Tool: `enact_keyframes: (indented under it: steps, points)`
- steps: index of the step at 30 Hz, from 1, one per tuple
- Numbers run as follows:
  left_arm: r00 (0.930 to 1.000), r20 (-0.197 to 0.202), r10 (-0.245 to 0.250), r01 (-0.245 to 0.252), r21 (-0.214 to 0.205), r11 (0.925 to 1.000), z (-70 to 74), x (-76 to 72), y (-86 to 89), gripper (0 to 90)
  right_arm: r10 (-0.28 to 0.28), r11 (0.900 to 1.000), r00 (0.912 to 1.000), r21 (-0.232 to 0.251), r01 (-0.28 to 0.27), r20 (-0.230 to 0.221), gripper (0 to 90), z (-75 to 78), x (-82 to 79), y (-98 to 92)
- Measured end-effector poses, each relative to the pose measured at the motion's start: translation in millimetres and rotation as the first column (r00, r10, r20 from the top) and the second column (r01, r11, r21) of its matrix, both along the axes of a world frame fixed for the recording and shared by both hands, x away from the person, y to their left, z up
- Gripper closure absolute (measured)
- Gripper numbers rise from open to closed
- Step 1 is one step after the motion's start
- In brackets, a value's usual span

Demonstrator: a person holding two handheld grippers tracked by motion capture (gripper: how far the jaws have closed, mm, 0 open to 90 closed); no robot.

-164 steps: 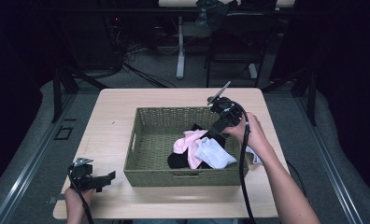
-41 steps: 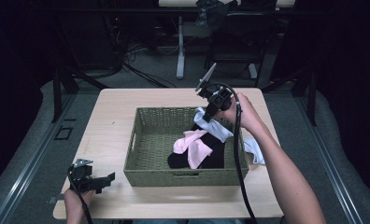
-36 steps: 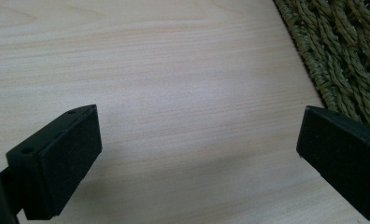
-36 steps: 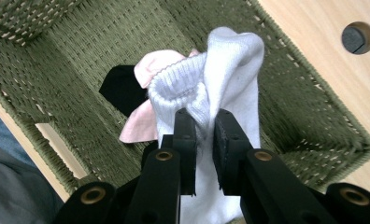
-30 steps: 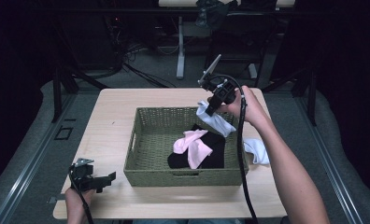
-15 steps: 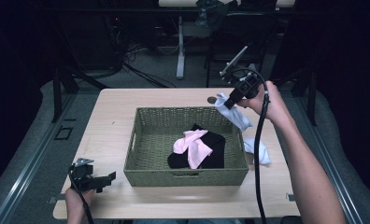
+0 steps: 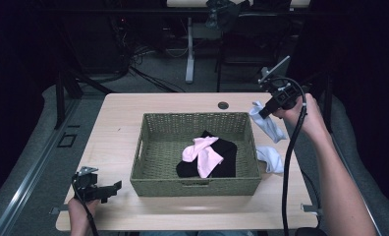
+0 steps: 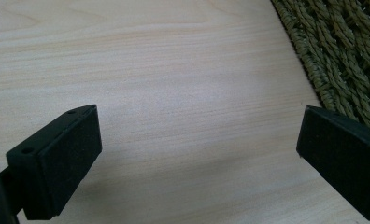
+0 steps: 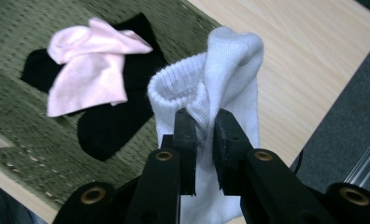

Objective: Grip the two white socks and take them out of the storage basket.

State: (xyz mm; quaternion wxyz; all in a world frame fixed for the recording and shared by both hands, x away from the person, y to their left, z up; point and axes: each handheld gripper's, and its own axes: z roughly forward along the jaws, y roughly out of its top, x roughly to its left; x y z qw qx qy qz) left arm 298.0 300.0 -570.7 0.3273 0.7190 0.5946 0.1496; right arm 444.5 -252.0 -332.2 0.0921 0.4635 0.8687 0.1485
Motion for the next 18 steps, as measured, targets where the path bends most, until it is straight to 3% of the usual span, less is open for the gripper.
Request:
enact_keyframes:
  steps: [6,13,18]
  points:
    - [1.0000,0.001,-0.001,0.001,-0.006,1.0000,0.0,0.2,0.0,0.3,-0.071,0.9975,0.9973,-0.007,0.071,-0.020,80.9,-21.4,0.8,-22.6]
    - [1.0000,0.003,-0.001,0.001,-0.006,1.0000,0.0,0.2,0.1,0.3,-0.107,0.9942,0.9936,-0.010,0.107,-0.036,80.9,-42.8,-1.3,-34.4]
    - [1.0000,0.003,0.000,0.000,-0.006,1.0000,0.2,0.1,-0.4,0.3,-0.127,0.9918,0.9892,-0.023,0.125,-0.073,80.9,-72.4,0.6,-39.0]
